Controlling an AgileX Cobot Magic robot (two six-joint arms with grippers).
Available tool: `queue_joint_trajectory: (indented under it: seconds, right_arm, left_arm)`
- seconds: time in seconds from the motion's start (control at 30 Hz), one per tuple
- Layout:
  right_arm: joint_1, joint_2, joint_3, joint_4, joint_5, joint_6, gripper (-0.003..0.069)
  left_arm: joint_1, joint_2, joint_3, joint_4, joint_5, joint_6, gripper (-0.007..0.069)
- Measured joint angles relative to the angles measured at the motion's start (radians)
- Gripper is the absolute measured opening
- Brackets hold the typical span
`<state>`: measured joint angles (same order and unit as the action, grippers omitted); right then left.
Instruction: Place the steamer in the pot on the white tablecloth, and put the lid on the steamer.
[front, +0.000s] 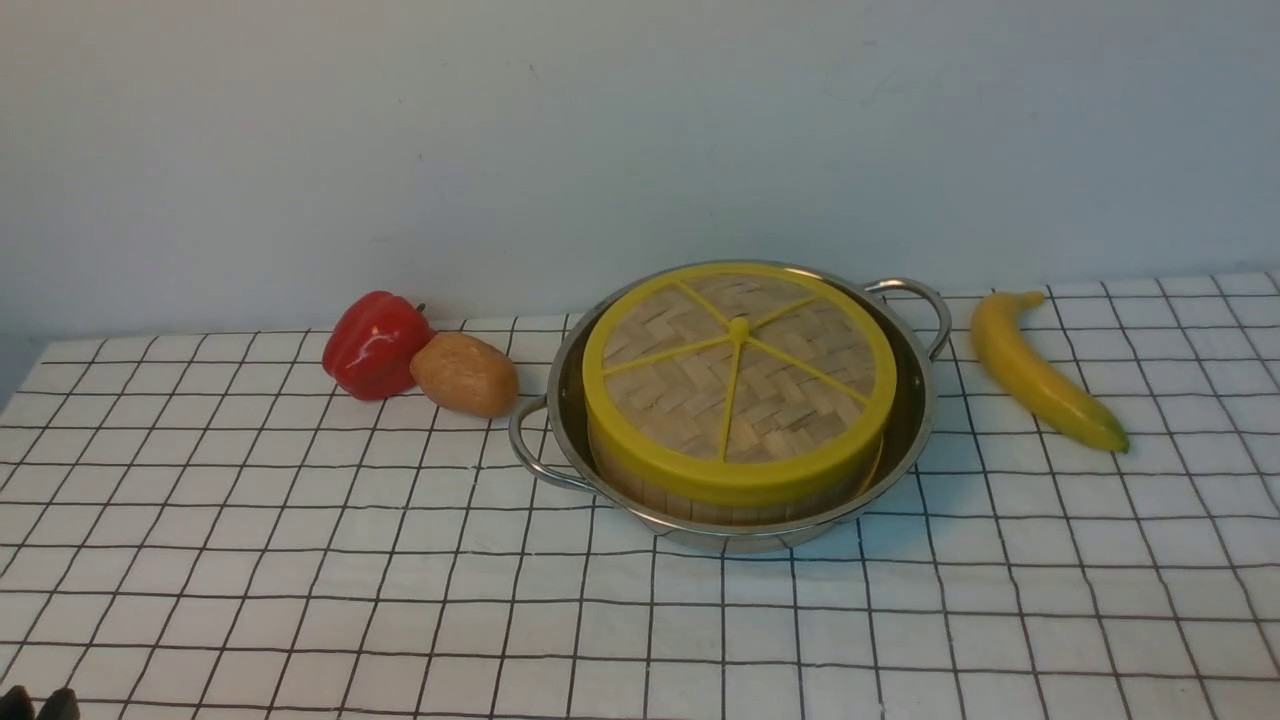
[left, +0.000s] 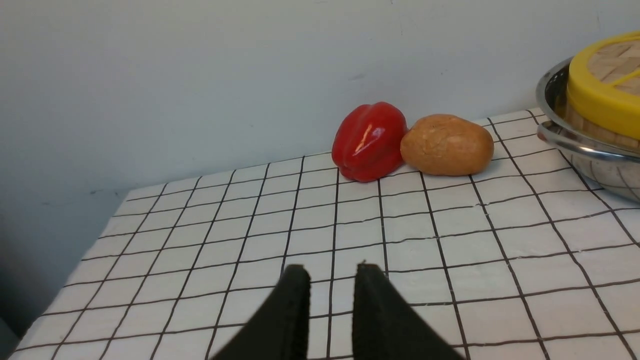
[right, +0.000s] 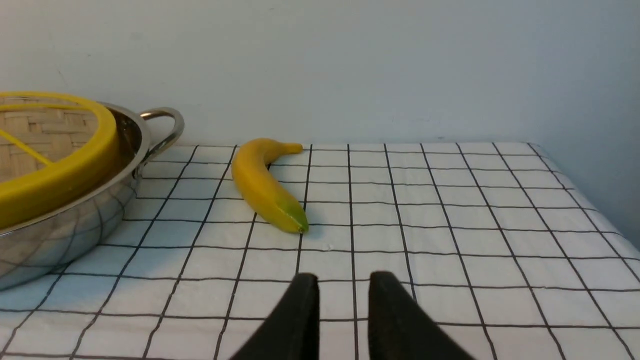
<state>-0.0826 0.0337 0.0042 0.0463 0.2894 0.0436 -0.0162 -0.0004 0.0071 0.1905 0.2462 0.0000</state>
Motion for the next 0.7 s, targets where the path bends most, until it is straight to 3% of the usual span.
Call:
queue_joint_trajectory:
  seconds: [0.7]
  right_arm:
    - [0.000,-0.028,0.003,0.001,0.024,0.003,0.0209]
  left_arm:
    - [0.000,0.000,0.000,0.000,0.000,0.000,0.0138]
